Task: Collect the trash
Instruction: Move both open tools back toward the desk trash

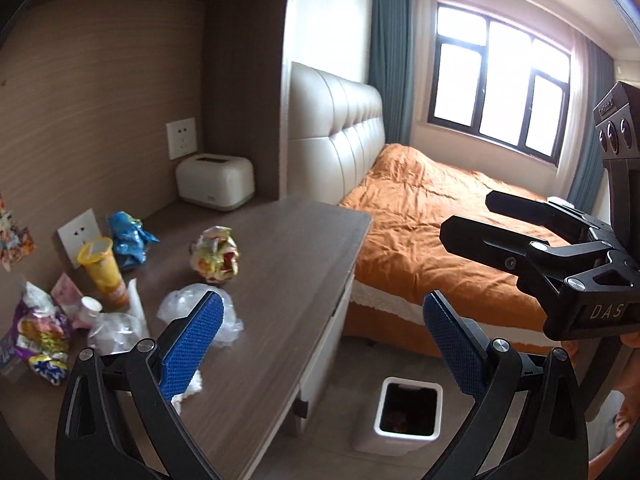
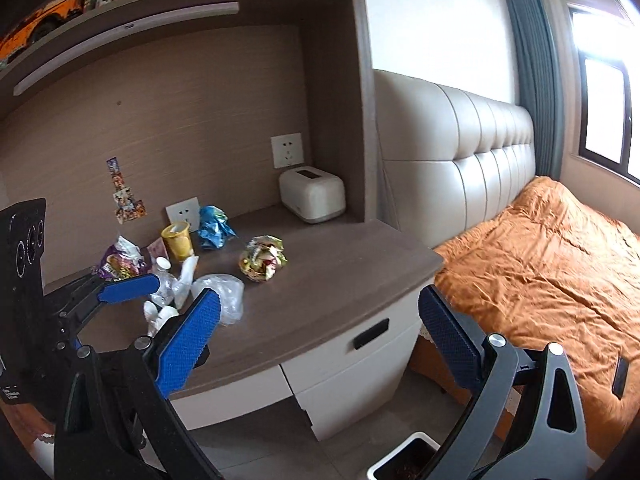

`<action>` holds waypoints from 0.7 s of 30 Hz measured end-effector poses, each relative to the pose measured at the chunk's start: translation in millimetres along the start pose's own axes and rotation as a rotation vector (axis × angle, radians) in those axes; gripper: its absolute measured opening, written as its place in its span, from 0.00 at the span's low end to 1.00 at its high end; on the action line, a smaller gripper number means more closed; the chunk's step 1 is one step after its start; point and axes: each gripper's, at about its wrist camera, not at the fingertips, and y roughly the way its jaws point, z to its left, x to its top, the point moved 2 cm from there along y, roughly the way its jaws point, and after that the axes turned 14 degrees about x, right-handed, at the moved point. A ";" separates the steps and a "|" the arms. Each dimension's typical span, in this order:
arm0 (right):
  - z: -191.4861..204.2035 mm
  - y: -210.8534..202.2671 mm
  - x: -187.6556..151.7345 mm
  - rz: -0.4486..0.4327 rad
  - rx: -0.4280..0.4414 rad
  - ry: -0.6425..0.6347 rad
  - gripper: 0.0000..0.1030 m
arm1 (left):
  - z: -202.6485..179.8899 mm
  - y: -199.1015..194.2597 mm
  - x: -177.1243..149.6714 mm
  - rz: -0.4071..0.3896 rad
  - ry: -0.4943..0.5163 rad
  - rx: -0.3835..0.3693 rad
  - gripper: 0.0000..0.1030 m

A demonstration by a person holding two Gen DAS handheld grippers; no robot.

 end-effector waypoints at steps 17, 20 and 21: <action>91.9 65.6 35.8 0.020 0.170 -0.128 0.96 | 112.4 -25.0 -10.0 0.033 -0.108 0.247 0.95; 100.8 80.2 38.2 0.030 0.189 -0.140 0.96 | 123.1 -23.0 -13.3 0.046 -0.130 0.262 0.95; 102.1 84.4 38.0 0.035 0.195 -0.143 0.96 | 124.9 -21.9 -14.7 0.051 -0.132 0.265 0.95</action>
